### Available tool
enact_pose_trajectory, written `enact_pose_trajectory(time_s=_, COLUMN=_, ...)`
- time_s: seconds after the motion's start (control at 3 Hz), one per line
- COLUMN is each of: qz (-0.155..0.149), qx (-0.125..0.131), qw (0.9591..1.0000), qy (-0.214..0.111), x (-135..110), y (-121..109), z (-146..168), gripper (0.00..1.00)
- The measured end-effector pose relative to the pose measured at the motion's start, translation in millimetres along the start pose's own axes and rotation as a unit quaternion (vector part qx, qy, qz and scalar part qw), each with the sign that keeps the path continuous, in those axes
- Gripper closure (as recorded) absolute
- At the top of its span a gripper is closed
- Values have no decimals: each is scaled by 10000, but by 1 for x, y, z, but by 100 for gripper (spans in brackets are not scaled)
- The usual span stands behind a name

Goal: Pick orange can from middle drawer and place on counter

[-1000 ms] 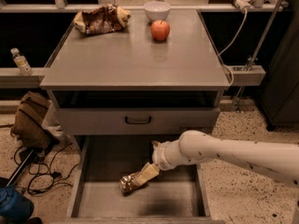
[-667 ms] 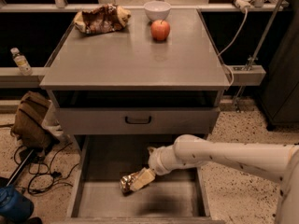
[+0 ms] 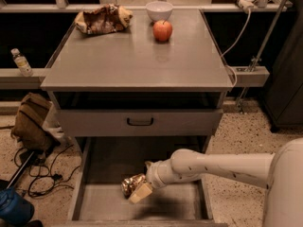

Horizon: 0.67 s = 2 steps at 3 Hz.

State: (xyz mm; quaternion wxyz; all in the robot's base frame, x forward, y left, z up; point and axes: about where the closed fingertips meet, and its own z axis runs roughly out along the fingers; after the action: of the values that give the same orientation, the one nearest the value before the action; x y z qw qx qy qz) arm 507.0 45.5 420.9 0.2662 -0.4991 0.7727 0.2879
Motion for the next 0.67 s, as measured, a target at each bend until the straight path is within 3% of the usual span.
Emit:
enact_pose_trajectory(time_s=0.33, qz=-143, qx=85, qw=9998, qy=93, x=-6, y=-5, z=19, gripper=0)
enact_pose_trajectory(time_s=0.67, qz=-237, qx=210, qw=9995, qy=-34, x=-17, y=-18, z=28, gripper=0)
